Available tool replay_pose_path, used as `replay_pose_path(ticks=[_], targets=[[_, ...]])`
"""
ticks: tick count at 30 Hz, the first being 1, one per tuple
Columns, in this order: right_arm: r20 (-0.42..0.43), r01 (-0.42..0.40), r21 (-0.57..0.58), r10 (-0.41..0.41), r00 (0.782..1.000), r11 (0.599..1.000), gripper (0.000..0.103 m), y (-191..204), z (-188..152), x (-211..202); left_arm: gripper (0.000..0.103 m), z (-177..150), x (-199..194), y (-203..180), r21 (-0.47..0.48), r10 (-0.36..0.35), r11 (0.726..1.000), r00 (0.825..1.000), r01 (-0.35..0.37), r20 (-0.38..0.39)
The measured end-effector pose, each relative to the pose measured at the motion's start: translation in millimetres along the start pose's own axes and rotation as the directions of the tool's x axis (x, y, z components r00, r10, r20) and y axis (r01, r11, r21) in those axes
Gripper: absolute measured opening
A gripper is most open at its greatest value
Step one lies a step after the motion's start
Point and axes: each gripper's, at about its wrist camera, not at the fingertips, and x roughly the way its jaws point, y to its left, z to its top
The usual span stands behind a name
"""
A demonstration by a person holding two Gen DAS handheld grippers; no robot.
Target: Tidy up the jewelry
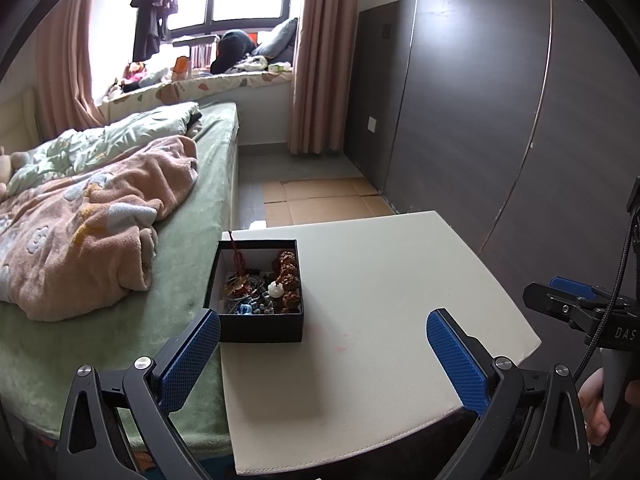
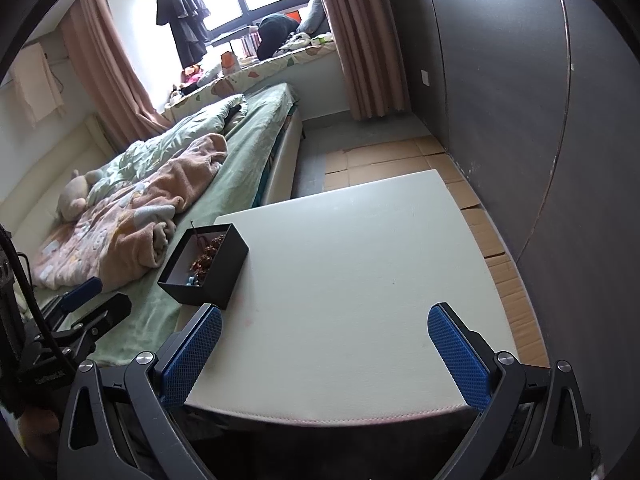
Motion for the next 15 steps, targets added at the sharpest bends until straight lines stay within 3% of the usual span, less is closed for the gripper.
replay_pose_path(ticks=[15], targets=[[0.001, 0.001, -0.002, -0.001, 1.0, 1.0, 0.103, 0.1, -0.4, 0.1, 0.103, -1.1, -0.2, 0.1, 0.002, 0.002, 1.0, 1.0, -0.002, 0.003]])
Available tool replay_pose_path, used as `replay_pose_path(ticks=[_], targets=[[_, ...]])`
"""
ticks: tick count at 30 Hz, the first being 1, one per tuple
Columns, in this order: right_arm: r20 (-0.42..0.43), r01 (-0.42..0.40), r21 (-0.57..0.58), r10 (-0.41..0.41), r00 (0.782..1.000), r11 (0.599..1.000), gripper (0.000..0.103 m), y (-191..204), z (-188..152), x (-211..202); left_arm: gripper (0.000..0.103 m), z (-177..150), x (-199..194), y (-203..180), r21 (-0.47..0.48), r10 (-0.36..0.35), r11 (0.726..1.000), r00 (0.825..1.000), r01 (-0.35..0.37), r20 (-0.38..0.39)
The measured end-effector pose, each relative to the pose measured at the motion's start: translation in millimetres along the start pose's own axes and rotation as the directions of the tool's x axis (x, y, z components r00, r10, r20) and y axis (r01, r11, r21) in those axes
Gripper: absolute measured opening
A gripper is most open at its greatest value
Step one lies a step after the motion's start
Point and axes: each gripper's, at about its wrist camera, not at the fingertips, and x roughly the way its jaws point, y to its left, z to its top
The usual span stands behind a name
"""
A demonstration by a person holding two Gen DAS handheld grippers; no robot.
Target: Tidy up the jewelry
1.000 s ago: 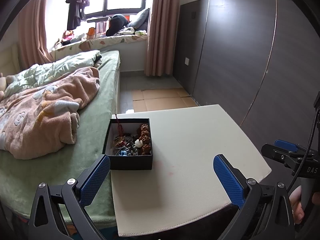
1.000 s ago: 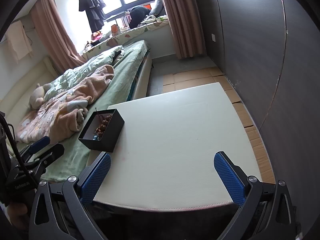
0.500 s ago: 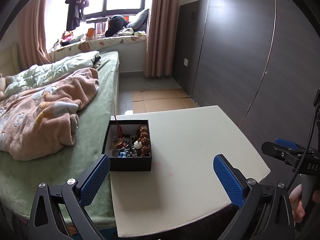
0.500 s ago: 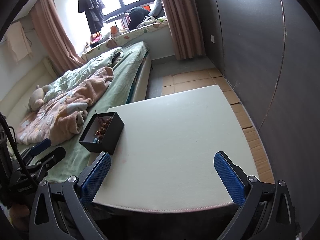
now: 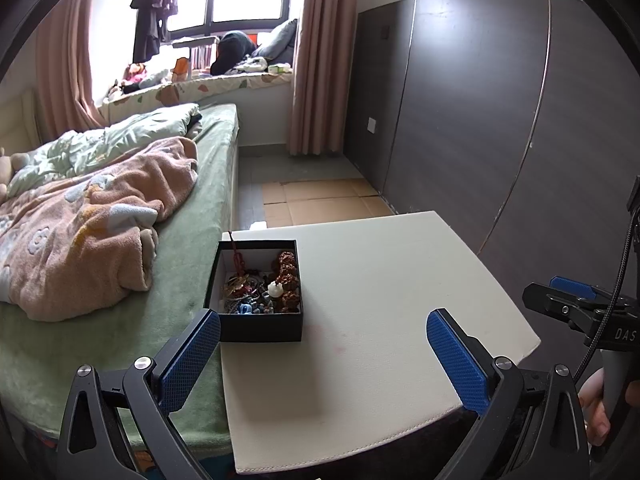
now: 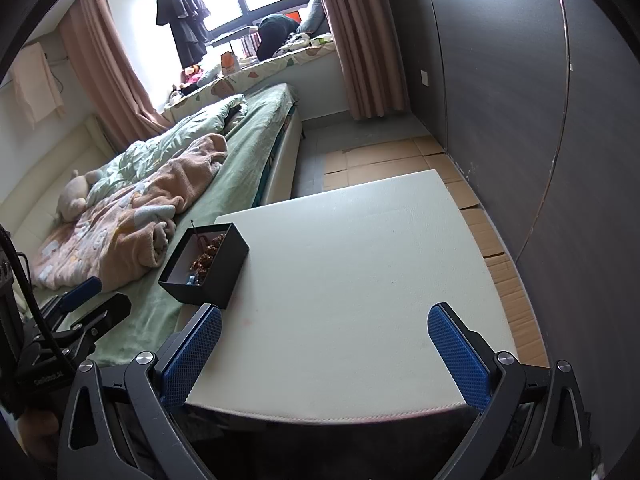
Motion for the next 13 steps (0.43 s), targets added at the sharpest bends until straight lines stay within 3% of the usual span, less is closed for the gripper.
replay_pose_path(ticks=[13], targets=[[-0.004, 0.006, 0.021, -0.006, 1.0, 1.0, 0.103, -2.5, 1.1, 2.7, 0.103, -0.4, -1.7, -4.6, 0.013, -0.001, 1.0, 1.0, 0.0, 0.007]])
